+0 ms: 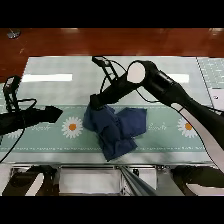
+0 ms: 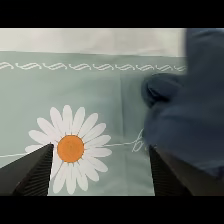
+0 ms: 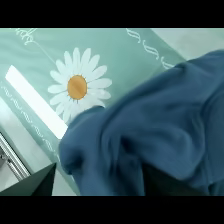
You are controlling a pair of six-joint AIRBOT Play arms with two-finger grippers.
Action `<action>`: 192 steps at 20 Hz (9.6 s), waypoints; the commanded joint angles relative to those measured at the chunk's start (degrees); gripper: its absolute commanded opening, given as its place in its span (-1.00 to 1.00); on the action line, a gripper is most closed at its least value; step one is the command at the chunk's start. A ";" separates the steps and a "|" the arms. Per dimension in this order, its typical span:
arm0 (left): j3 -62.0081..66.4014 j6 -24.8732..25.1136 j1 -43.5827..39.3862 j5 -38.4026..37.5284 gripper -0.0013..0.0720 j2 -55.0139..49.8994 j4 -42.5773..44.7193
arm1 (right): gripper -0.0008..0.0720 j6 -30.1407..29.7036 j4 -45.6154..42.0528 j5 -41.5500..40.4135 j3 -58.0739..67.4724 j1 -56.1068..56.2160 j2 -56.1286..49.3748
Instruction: Fold the shirts.
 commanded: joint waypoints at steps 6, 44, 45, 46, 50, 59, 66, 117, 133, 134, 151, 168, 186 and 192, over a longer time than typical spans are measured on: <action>-3.28 3.13 0.15 -12.28 0.96 -7.21 -3.74 | 0.73 -2.12 -14.10 15.54 -10.88 -30.97 16.94; 25.42 29.11 14.29 -2.95 -0.92 -18.93 -45.42 | -0.92 4.42 -9.25 -1.11 -8.37 -20.59 24.72; 31.34 25.49 15.45 -3.78 -0.92 -18.91 -43.65 | -0.92 4.39 -10.91 1.29 0.90 -22.64 24.70; 36.87 21.97 15.87 -4.76 -0.92 -18.91 -41.11 | -0.92 4.31 -12.26 3.32 9.18 -24.00 24.70; 59.58 12.31 15.85 -12.24 -0.92 -18.51 -23.87 | -0.92 1.90 -16.59 11.78 38.10 -24.76 25.24; 77.53 8.04 15.85 -16.96 -0.92 -6.23 -11.23 | -0.92 -0.17 -23.61 17.79 38.58 -24.76 43.28; 69.24 6.03 15.74 -22.82 -0.92 -1.51 -11.85 | -0.92 -0.04 -23.58 27.65 32.44 -24.76 44.76; 11.45 11.34 -4.37 1.14 -0.91 -50.03 -19.23 | 0.71 -18.53 4.70 9.57 -42.05 -69.68 11.43; 13.11 12.17 -4.24 0.85 -0.92 -50.01 -19.47 | 0.70 -12.72 9.68 -0.37 -47.50 -48.59 10.99; 13.29 12.20 -4.24 0.85 -0.92 -49.99 -19.47 | 0.42 -12.41 9.94 -1.18 -46.21 -46.45 11.02; 67.25 11.93 25.62 -0.15 -0.92 -19.47 -28.28 | -0.92 -1.42 -8.63 13.40 39.89 -42.49 23.56; 55.60 -2.54 -2.27 -11.50 -0.92 0.76 32.04 | -0.92 0.79 -18.23 31.61 13.64 -42.38 47.45; 45.44 -24.52 -1.33 18.71 -0.92 -55.93 22.45 | -0.92 -0.50 -12.61 -3.41 11.17 -42.38 -11.15; 50.01 -16.35 0.57 10.80 -0.92 -57.57 16.92 | -0.92 -4.26 -9.94 6.88 16.83 -43.25 -14.99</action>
